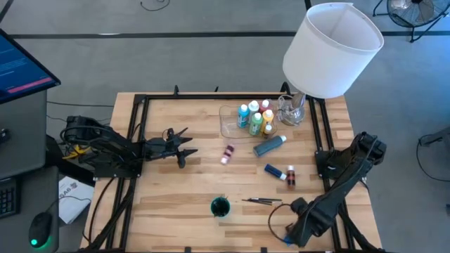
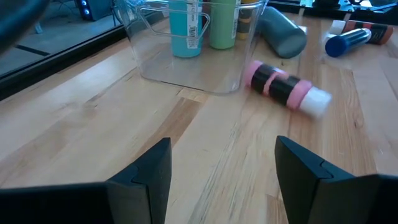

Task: Pick & Place Paint Supplies
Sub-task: Put the small orange paint bottle into the transparent bin

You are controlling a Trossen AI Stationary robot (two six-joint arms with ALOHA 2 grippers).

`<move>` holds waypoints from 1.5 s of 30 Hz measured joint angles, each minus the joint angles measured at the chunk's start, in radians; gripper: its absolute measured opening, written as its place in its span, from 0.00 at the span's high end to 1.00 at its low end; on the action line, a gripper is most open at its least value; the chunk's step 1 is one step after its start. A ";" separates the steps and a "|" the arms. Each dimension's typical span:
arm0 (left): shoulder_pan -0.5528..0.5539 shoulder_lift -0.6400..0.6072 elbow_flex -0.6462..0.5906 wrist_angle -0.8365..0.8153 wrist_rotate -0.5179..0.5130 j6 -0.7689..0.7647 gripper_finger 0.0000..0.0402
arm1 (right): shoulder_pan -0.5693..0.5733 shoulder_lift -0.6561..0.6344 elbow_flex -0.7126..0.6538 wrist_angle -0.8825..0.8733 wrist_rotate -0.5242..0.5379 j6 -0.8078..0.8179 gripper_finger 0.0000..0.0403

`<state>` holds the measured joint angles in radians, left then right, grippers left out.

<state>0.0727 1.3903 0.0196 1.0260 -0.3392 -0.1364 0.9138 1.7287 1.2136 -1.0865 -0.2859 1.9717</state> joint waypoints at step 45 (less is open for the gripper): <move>0.000 0.000 0.000 0.008 0.026 0.005 0.54 | -0.059 0.253 0.008 0.428 -0.124 -0.140 1.00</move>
<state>0.0727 1.3903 0.0196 1.0336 -0.3134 -0.1318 0.8547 1.9820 1.2217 -0.6585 -0.4100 1.8321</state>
